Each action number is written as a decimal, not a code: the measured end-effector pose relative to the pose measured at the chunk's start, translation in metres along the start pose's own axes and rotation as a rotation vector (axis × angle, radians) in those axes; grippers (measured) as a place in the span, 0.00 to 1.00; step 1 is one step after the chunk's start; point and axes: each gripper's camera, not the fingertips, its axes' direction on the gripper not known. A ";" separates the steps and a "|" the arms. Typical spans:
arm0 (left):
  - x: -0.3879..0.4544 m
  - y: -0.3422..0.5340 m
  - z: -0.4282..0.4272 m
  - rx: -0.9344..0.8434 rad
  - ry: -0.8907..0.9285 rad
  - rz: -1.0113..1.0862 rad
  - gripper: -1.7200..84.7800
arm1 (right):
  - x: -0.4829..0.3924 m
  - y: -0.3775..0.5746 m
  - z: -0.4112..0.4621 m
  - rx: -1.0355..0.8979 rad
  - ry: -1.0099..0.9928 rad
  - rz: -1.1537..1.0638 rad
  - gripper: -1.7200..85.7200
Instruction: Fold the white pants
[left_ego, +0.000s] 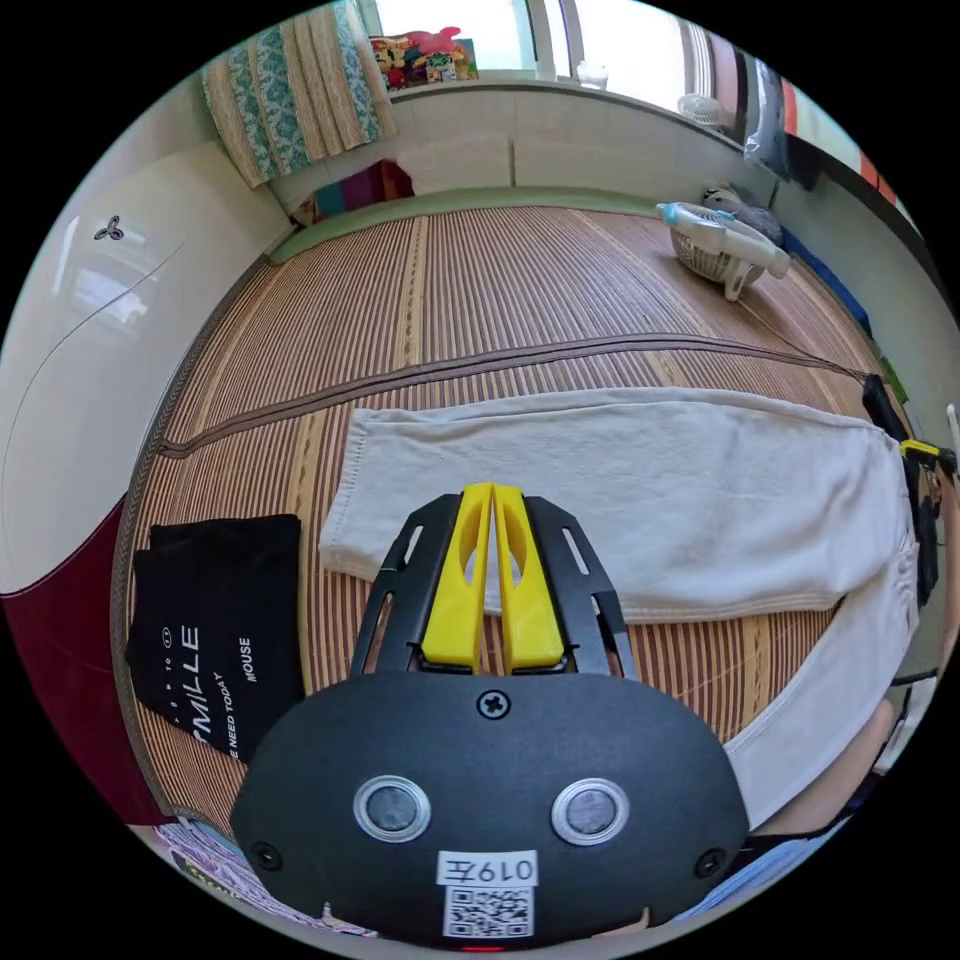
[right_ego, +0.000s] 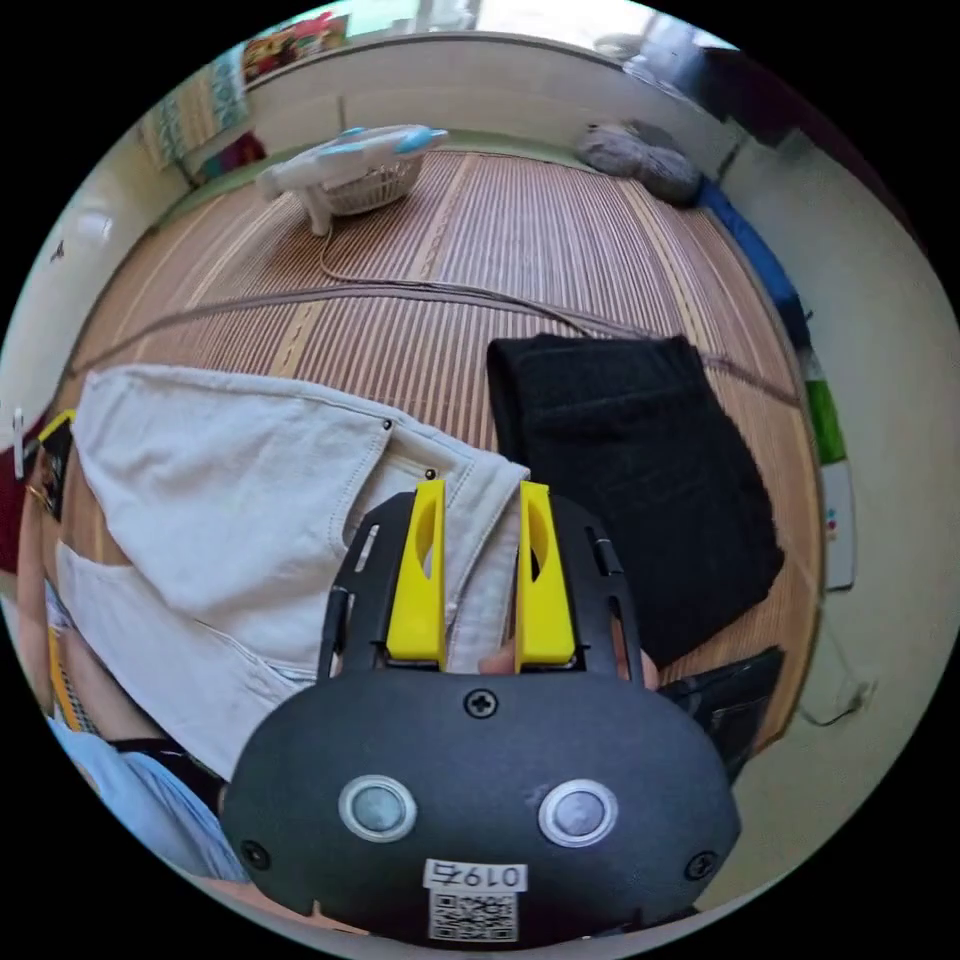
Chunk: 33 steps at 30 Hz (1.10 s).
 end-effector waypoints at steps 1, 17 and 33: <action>0.000 -0.002 0.002 0.000 -0.004 -0.007 0.03 | 0.006 0.002 -0.004 0.003 -0.006 0.016 0.15; 0.003 -0.009 0.043 -0.066 0.010 0.038 0.03 | 0.205 0.064 -0.087 0.265 -0.749 0.515 0.09; 0.035 -0.026 0.048 -0.147 -0.130 0.179 0.03 | 0.127 0.051 -0.182 0.357 -0.283 0.433 0.01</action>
